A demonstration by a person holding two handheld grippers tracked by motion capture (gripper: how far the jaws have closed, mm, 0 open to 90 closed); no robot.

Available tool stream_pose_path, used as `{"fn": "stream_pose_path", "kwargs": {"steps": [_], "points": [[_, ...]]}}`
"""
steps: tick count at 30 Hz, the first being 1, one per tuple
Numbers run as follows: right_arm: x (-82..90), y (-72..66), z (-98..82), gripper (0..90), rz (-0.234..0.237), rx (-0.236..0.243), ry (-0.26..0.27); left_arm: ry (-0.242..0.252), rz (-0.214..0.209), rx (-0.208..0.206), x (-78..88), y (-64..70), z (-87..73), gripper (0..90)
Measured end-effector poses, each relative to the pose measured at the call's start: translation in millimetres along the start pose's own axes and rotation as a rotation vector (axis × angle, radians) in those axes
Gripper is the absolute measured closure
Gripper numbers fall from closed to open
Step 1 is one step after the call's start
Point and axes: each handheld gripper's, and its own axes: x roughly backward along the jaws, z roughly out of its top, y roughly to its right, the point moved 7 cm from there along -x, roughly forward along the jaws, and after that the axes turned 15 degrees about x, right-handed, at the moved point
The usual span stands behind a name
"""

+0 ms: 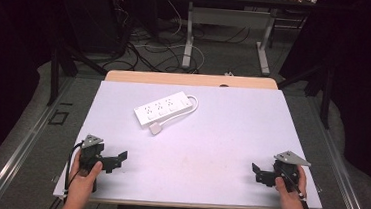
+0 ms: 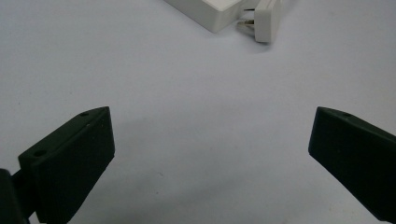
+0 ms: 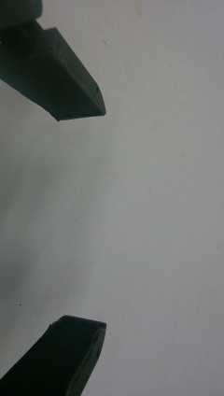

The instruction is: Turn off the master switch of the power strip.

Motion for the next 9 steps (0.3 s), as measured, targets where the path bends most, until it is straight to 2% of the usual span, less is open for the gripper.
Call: {"fn": "stream_pose_path", "kwargs": {"steps": [9], "points": [[0.2, 0.4, -0.5, 0.0, -0.002, -0.008, -0.002, 0.004, -0.005, 0.019, 0.4, -3.0, 1.3, 0.4]]}}
